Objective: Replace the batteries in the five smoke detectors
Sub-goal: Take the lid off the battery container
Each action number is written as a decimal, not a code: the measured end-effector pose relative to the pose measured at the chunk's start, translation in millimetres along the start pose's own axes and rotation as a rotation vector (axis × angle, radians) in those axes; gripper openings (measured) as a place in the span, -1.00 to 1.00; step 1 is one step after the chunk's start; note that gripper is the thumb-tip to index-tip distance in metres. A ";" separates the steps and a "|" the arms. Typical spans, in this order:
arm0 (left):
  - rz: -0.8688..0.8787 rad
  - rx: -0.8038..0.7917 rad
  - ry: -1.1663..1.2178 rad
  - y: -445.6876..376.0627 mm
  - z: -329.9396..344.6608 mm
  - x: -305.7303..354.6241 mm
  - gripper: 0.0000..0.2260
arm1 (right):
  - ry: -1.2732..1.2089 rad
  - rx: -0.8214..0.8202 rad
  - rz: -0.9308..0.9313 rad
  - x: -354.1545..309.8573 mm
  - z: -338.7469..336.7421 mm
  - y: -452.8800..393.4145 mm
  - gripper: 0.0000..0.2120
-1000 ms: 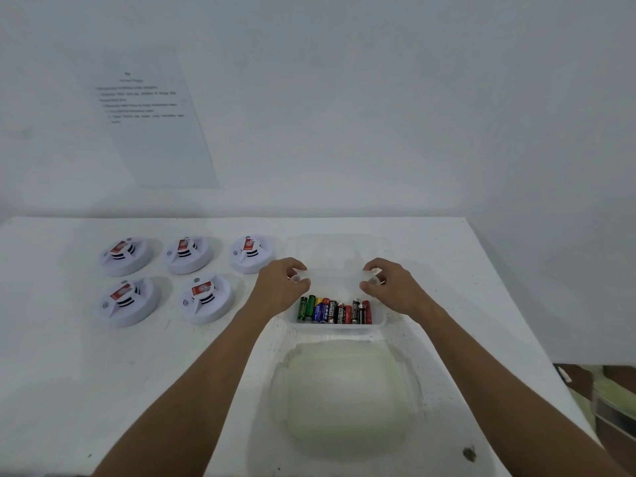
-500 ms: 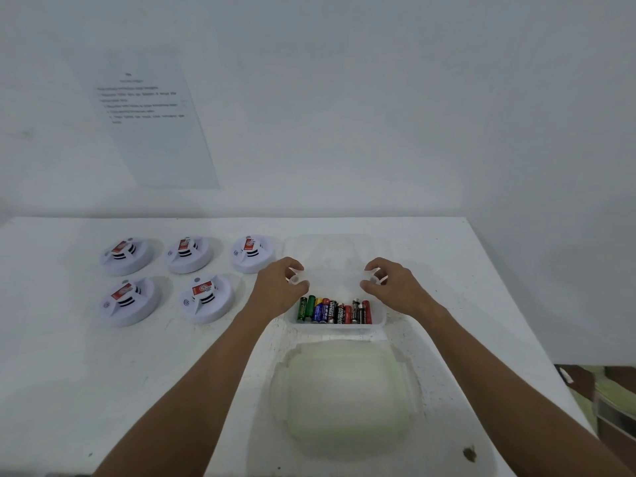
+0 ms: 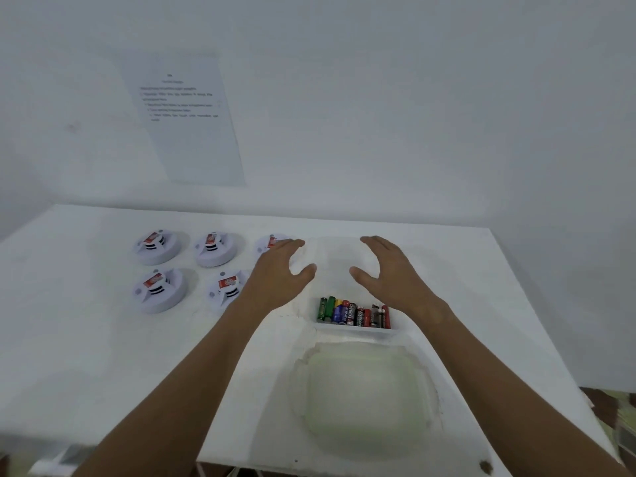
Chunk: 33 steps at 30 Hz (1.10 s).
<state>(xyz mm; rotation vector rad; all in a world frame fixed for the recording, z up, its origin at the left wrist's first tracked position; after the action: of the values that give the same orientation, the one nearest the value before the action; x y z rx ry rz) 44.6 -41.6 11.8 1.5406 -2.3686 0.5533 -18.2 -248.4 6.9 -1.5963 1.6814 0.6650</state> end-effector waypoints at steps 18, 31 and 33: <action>0.102 -0.291 -0.133 12.9 -56.7 -176.6 -0.43 | -0.120 -0.291 0.066 -89.5 174.5 -41.3 -0.31; 0.230 -0.422 -0.213 -9.8 -25.0 -206.3 -0.56 | -0.090 -0.224 0.082 -75.0 210.1 -56.3 -0.45; 0.225 -0.416 -0.186 -10.5 -21.5 -208.6 -0.50 | -0.078 -0.218 0.070 -74.7 212.8 -60.8 -0.42</action>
<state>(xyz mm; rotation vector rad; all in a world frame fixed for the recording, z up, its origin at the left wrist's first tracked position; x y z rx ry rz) 138.5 134.4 -53.8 1.1946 -2.6005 -0.0509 71.6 -43.0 -58.6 -1.6428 1.6597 0.9618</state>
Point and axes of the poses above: each hand's wrist, its own y-axis away from the middle knuckle, its own z-axis out of the palm, x = y × z, the point moved 2 cm from there along -y, towards the middle knuckle, and after that the axes turned 14 degrees about -y, right-handed, at the moved point
